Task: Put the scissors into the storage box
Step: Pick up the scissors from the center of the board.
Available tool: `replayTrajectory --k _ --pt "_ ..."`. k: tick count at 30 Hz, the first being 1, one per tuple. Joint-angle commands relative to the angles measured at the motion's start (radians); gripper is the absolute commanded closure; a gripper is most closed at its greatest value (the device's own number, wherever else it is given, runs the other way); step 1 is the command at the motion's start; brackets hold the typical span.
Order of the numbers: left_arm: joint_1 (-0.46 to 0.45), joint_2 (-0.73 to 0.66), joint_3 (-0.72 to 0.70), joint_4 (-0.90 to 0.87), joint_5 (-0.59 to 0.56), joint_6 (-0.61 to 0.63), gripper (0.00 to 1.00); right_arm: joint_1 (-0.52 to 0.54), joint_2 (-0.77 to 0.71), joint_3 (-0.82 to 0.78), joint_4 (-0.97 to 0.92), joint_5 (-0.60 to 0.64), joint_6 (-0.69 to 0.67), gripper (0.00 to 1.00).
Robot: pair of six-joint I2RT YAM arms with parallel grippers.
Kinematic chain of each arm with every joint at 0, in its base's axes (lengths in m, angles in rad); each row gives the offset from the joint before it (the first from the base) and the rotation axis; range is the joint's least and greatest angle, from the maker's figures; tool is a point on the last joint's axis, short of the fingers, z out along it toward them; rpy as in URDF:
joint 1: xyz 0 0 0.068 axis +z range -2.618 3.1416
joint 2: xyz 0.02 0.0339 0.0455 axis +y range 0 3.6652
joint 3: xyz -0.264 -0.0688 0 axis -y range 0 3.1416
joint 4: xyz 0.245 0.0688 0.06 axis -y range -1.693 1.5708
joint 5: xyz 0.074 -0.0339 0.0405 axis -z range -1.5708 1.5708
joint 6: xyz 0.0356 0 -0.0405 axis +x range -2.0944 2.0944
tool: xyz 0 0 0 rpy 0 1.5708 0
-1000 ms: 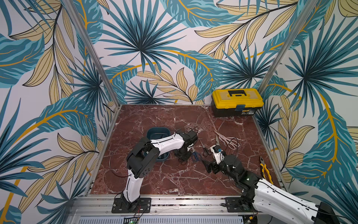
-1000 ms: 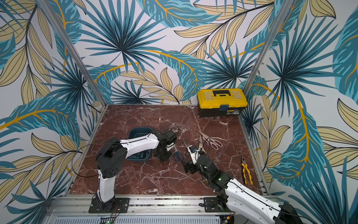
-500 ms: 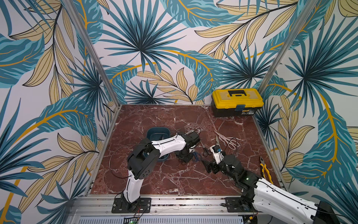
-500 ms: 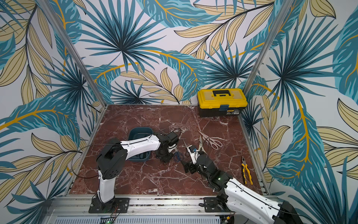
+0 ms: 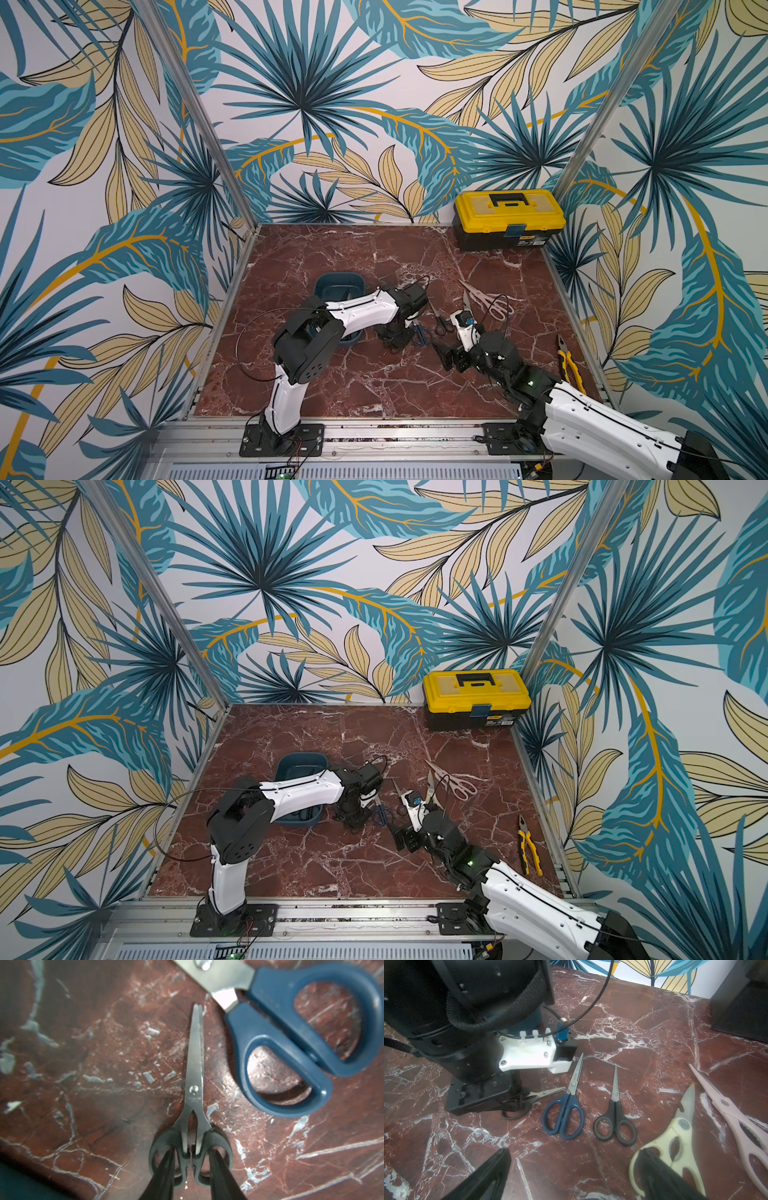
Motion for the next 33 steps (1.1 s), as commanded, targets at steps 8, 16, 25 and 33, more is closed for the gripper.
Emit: replayTrajectory --k 8,16,25,33 --pt "-0.005 -0.034 -0.022 0.001 -0.030 -0.019 0.60 0.005 -0.009 0.013 0.003 0.001 -0.002 0.00" --pt "-0.007 0.003 -0.057 0.041 -0.007 -0.029 0.61 0.005 -0.011 0.013 0.003 -0.001 -0.002 0.00" --pt "-0.007 0.030 -0.053 0.073 -0.031 -0.037 0.63 0.005 -0.016 0.011 0.003 -0.006 -0.002 0.00" --pt "-0.007 0.063 -0.029 0.088 -0.048 -0.040 0.78 0.005 -0.023 0.009 0.000 0.004 0.000 0.00"
